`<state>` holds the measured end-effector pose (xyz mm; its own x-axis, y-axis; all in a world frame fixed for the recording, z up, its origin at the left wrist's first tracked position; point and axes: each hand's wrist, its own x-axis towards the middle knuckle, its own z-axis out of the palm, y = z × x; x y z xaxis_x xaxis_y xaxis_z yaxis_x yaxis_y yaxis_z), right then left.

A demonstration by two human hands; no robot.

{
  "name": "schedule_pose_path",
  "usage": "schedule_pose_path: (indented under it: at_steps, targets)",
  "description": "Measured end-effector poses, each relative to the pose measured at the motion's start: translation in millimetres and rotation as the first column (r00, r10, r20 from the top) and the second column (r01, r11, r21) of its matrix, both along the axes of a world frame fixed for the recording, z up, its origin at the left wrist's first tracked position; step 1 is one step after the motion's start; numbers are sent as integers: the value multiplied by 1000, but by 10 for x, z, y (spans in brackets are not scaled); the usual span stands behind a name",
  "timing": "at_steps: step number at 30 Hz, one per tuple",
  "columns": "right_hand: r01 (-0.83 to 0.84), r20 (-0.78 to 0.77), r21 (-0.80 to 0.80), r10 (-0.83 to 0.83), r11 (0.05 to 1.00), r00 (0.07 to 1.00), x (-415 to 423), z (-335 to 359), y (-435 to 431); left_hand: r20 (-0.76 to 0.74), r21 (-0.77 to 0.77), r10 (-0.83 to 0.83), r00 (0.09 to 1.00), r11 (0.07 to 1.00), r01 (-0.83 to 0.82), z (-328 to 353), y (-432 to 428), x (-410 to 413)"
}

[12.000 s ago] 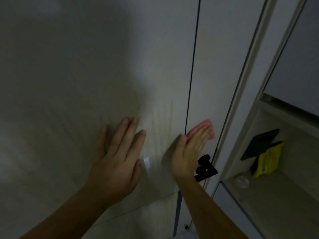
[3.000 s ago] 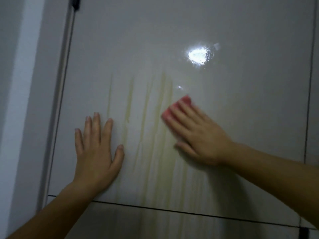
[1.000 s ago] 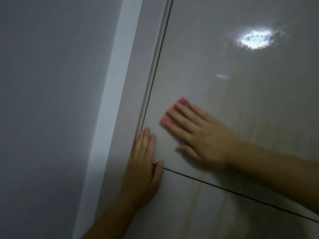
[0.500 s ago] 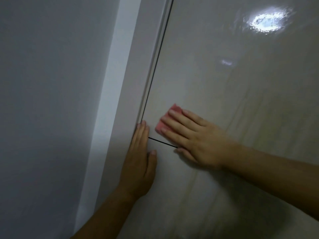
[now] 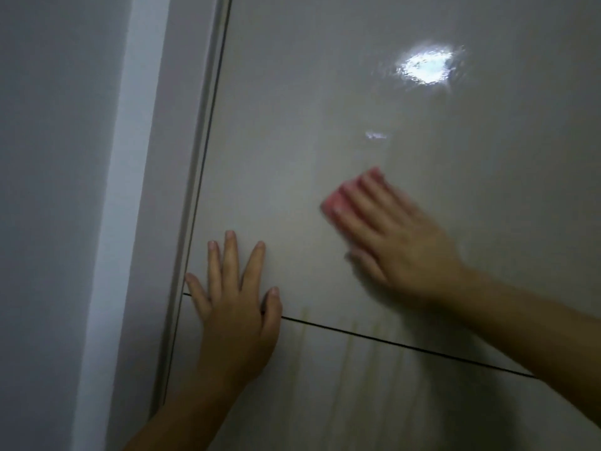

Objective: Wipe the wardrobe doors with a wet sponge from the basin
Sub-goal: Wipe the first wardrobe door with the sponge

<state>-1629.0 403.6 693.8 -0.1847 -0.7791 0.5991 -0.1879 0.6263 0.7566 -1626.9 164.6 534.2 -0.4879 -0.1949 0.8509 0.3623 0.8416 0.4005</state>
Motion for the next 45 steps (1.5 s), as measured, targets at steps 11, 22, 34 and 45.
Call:
schedule_pose_path:
  at_steps: [11,22,34,45]
  targets:
    - [-77,-1,110,78,991,997,-35,335,-151,-57,14,25,998,1000,-24,208,252,73]
    - [1,90,180,-18,984,996,178,-368,586,-42,-184,39,998,982,-46,385,554,60]
    - [-6,103,283,-24,959,994,225,-862,1200,-86,-303,61,994,949,-84,376,905,178]
    - [-8,163,62,-2,998,987,352,-1327,1606,-115,-405,-13,993,914,-35,387,1408,258]
